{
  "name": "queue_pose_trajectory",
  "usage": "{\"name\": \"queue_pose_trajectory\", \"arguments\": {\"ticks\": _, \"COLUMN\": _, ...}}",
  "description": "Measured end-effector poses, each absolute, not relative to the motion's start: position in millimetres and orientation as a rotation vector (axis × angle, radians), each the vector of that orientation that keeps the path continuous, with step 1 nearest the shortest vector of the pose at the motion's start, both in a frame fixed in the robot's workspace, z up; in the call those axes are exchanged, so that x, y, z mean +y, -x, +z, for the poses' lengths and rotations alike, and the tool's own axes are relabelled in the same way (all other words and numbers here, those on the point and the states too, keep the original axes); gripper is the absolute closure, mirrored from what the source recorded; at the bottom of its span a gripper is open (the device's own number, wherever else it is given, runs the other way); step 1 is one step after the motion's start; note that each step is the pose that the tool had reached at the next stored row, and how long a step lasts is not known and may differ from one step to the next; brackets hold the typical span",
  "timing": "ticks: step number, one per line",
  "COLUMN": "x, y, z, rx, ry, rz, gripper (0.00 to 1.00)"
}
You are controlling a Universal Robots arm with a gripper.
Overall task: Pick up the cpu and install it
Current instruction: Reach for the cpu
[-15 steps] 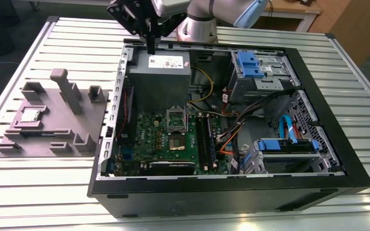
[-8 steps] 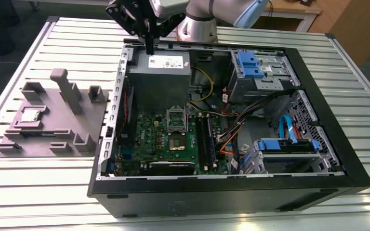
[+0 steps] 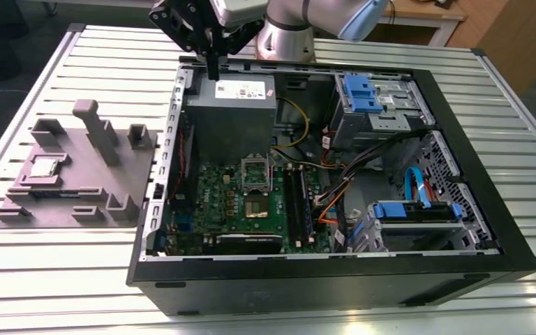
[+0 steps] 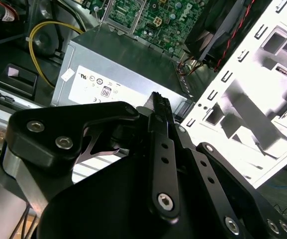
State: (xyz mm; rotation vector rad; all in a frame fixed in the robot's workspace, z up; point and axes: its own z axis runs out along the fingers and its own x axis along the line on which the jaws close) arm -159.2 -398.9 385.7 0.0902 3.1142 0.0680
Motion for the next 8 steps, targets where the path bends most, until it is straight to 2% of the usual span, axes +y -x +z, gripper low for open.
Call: {"name": "queue_pose_trajectory", "arguments": {"ticks": 8, "x": -398.9, "y": 162.0, "z": 385.5, "rx": 3.114, "ry": -0.090, "rz": 0.068, "gripper": 0.90}}
